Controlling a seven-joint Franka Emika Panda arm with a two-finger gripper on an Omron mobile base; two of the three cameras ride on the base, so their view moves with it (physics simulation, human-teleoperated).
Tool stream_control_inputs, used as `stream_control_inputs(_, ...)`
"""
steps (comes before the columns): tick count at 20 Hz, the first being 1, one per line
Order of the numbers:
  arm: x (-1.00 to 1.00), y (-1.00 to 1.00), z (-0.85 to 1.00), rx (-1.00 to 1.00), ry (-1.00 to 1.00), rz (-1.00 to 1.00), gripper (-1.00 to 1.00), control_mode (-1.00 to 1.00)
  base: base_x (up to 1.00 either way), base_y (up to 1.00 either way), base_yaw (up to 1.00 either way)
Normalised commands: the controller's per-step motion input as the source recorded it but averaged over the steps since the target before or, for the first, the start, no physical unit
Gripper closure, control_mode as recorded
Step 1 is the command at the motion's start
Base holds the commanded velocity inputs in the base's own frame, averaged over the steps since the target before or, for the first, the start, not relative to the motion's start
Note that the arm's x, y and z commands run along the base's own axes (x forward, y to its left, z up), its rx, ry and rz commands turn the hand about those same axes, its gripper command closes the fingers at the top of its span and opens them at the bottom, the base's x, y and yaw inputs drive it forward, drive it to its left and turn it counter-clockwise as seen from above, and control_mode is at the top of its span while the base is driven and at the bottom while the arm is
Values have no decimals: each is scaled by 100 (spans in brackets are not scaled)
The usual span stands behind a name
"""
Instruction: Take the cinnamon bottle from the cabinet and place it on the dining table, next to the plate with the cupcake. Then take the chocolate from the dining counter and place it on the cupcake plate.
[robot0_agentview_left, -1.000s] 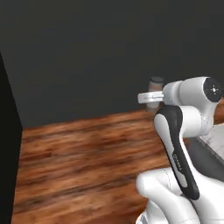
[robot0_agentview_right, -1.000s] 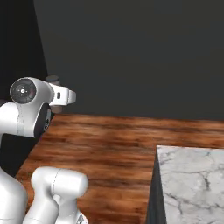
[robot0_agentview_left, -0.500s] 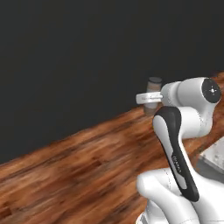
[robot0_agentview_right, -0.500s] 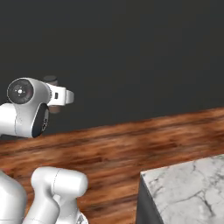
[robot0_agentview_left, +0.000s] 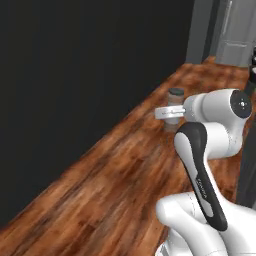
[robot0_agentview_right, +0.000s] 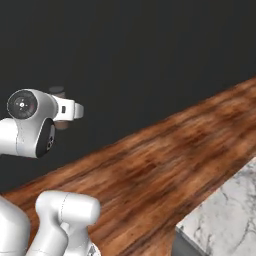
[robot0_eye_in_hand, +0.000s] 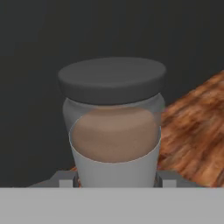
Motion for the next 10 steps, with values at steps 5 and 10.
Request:
stream_control_inputs(5, 0, 0, 0, 0, 0, 0, 100, 100, 100, 62, -72)
stream_control_inputs(10, 0, 0, 0, 0, 0, 0, 100, 100, 100, 53, -67)
